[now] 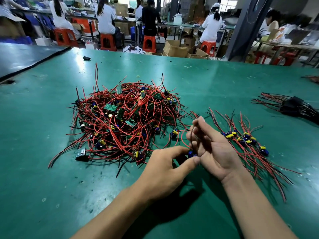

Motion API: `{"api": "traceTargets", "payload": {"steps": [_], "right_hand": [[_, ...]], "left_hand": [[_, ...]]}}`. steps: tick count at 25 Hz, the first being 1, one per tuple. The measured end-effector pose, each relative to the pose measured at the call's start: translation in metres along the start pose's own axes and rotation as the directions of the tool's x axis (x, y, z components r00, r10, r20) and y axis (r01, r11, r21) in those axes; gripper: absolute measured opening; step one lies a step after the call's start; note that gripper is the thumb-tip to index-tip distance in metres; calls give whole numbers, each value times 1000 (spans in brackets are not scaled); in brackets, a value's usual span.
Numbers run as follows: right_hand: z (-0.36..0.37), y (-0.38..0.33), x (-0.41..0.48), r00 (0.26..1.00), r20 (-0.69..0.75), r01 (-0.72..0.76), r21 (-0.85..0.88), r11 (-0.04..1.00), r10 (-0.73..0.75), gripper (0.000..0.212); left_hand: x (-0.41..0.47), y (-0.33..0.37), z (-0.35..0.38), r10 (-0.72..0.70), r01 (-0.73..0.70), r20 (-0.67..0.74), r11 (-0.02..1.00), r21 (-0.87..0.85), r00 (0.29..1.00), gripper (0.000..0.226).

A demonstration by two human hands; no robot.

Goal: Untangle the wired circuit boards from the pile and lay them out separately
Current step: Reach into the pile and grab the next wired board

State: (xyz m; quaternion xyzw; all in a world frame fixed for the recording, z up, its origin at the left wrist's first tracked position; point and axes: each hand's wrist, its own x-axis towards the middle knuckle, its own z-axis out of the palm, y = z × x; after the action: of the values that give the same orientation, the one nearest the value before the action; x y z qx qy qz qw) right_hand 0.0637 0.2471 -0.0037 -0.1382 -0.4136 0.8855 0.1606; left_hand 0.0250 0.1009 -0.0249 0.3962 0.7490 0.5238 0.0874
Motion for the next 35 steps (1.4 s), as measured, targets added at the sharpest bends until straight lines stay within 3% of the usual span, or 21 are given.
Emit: {"api": "traceTargets", "payload": {"steps": [4,6,8,11,13,17,20,23,26,31,35], "right_hand": [[-4,8,3,990,35,140,-271,952,-136,28],[-6,11,2,992,74,128,-526,841,-105,33],[-6,17,1,993,107,98,-634,767,-38,35],[-6,20,-4,987,108,-46,-521,852,119,37],[-7,17,-5,974,149,-82,-471,878,171,39],[-7,15,-2,983,150,-35,-393,919,101,25],[-9,16,2,993,107,-5,-324,946,42,34],[-11,15,5,997,70,66,-369,927,-43,29],[-12,17,4,997,70,56,-411,910,-30,27],[-13,17,0,993,89,-33,-452,891,82,27],[-16,13,-2,973,137,-100,-469,877,184,35]], "left_hand": [[5,-6,-4,-115,98,-97,982,-162,989,20],[6,-8,-7,-134,110,-88,965,-237,987,9],[7,-7,-11,-145,123,-56,950,-287,988,12],[7,-9,-12,-142,138,2,960,-243,990,13],[7,-8,-13,-185,196,64,924,-328,981,11],[8,-6,-10,-268,319,175,736,-597,947,24],[10,-3,-10,-306,371,225,602,-707,925,21],[13,-4,-12,-333,391,243,513,-764,911,22],[13,-5,-14,-351,388,207,591,-707,913,13],[10,-11,-10,-344,378,175,716,-588,923,18],[11,-14,-9,-379,404,180,671,-622,908,21]]}}
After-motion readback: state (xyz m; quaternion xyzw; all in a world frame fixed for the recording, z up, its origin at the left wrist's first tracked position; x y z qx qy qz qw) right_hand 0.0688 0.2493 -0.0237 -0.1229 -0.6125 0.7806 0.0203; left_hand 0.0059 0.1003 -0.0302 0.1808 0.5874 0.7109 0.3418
